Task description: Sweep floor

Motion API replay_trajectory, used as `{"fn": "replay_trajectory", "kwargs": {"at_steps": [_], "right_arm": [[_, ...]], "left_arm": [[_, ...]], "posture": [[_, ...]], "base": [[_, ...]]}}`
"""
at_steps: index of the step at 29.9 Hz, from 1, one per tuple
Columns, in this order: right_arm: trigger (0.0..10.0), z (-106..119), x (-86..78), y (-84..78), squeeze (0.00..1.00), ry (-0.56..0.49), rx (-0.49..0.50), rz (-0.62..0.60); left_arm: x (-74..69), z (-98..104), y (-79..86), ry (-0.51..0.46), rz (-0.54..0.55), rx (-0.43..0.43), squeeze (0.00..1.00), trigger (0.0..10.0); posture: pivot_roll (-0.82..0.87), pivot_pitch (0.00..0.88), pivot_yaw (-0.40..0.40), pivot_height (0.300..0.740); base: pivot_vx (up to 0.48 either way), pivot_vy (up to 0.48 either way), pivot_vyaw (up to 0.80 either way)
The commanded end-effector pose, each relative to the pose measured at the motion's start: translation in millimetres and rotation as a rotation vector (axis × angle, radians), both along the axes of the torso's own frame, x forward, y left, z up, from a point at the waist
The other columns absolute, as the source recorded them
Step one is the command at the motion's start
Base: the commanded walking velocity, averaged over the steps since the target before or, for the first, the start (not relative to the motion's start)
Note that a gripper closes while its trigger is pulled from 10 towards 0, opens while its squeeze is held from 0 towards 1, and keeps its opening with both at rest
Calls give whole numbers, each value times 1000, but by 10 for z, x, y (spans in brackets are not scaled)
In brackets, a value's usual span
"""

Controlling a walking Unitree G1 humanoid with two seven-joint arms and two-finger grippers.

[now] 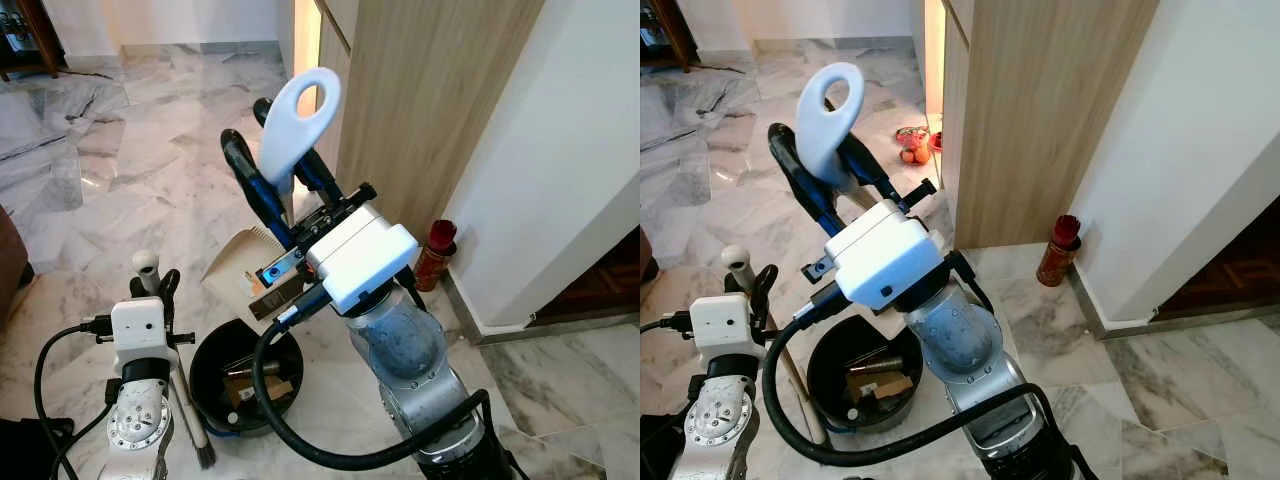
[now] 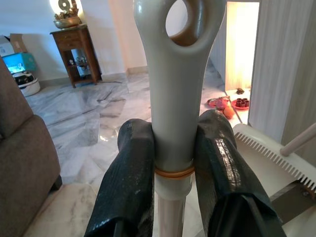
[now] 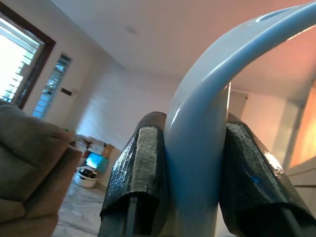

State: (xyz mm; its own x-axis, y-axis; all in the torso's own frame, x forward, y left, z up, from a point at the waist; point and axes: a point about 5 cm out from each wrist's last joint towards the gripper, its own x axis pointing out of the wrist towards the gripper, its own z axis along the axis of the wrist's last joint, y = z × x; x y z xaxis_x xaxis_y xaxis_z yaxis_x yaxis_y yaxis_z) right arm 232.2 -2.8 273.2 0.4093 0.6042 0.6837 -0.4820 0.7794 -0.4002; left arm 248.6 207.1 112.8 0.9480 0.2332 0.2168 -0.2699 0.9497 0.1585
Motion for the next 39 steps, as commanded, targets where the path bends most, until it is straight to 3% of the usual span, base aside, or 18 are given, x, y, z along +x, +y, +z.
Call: {"fn": "replay_trajectory", "kwargs": {"at_steps": [1,7,17,31,39], "right_arm": [[10000,194,-176,-1,0,-119,53,58],[10000,185,-179,5,0,-120,48,58],[10000,145,-215,37,0,-199,-40,41],[10000,124,-184,35,0,-121,5,66],[10000,122,-198,41,0,-144,-14,68]], "left_arm": [[-2,97,2,-60,1,16,0,10000],[-6,96,1,-59,0,17,0,10000],[-12,95,-11,-58,0,13,0,10000],[-10,92,-9,-58,-1,14,0,10000],[-5,94,-15,-59,-3,14,0,10000]], "posture": [[179,115,-51,740],[175,111,-54,740],[172,120,-57,740],[174,118,-56,740],[179,114,-56,740]], "base": [[0,0,0],[0,0,0],[0,0,0],[0,0,0],[0,0,0]]}}
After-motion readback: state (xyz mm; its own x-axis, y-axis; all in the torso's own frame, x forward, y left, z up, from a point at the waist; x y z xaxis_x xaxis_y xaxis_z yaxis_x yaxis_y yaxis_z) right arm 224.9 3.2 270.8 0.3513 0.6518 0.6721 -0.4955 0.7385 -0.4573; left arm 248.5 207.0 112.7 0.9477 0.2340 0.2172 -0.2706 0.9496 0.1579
